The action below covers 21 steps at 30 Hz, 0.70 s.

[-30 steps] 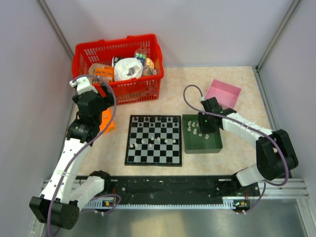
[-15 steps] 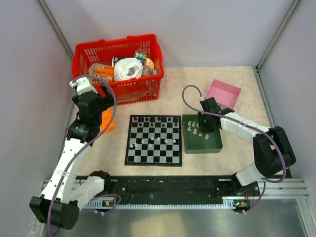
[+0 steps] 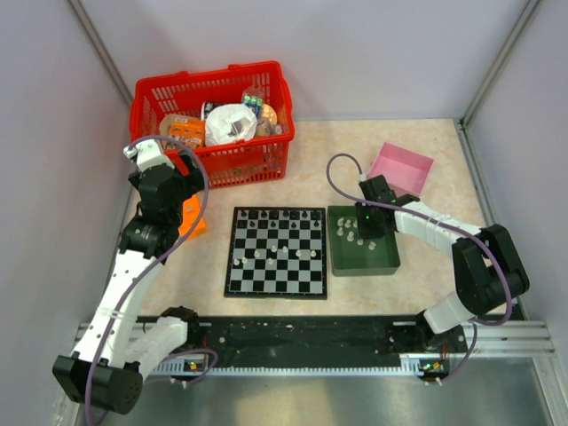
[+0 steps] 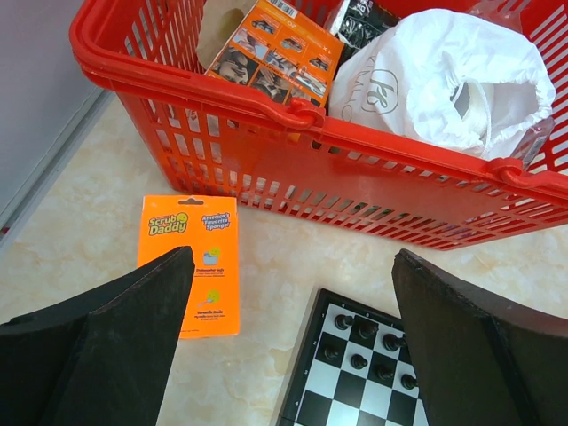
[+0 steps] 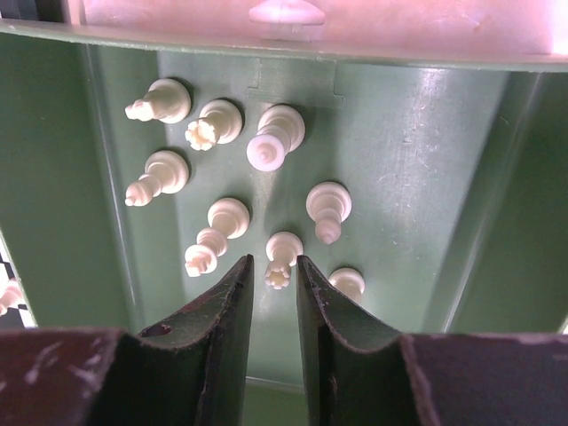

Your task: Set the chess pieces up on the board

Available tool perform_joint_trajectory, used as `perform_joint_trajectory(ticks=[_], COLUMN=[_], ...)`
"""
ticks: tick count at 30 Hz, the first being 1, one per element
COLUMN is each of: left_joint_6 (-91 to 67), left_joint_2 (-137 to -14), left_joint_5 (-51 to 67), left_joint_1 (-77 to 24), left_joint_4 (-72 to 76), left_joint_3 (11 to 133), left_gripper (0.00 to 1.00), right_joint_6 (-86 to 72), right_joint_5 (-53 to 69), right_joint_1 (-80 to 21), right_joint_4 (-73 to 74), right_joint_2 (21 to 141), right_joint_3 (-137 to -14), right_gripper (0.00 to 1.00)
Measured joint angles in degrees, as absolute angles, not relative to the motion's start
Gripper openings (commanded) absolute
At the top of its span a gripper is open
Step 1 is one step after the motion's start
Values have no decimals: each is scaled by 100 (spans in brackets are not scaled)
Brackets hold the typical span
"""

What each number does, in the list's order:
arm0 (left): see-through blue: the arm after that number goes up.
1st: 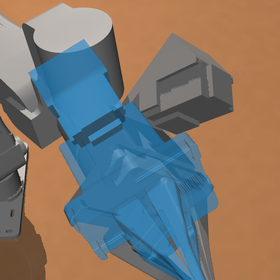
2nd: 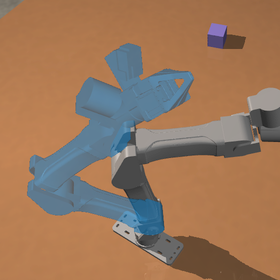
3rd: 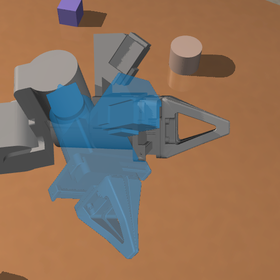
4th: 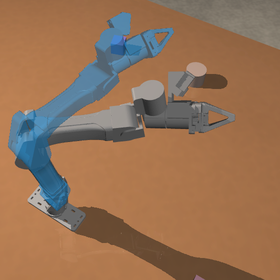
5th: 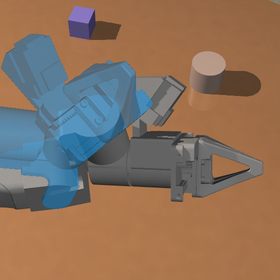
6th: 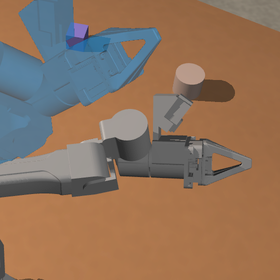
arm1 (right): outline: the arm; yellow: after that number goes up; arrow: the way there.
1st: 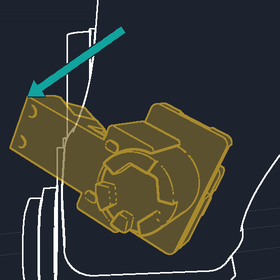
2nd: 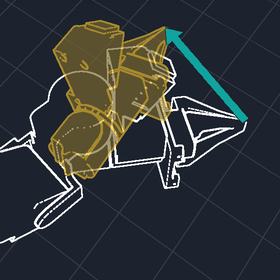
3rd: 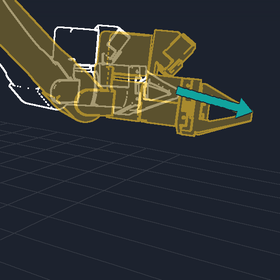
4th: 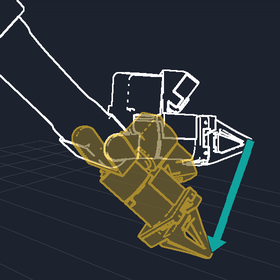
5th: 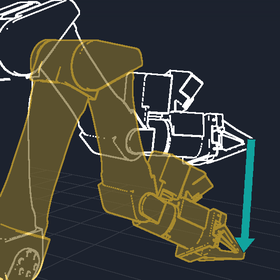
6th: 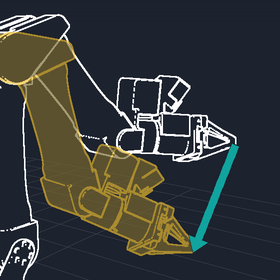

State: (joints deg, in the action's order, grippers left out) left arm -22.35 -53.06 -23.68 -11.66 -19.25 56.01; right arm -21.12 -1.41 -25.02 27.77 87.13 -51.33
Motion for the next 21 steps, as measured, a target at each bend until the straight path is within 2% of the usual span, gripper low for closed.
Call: perform_joint_trajectory(ticks=[16,21], left_joint_6=[-2231,-2233], left_joint_2=[-5301,-5301], left_joint_5=[-2370,-2368], left_joint_1=[-1155,-1155], left_joint_4=[-1925,-1925], left_joint_3=[5601,5601], left_gripper=[99,99], right_joint_6=[-2106,-2104], right_joint_5=[-143,-180], right_joint_1=[-2576,-2604], right_joint_4=[2751,2755], right_joint_2=[8753,8753], right_joint_3=[-5133,-5133], right_gripper=[25,20])
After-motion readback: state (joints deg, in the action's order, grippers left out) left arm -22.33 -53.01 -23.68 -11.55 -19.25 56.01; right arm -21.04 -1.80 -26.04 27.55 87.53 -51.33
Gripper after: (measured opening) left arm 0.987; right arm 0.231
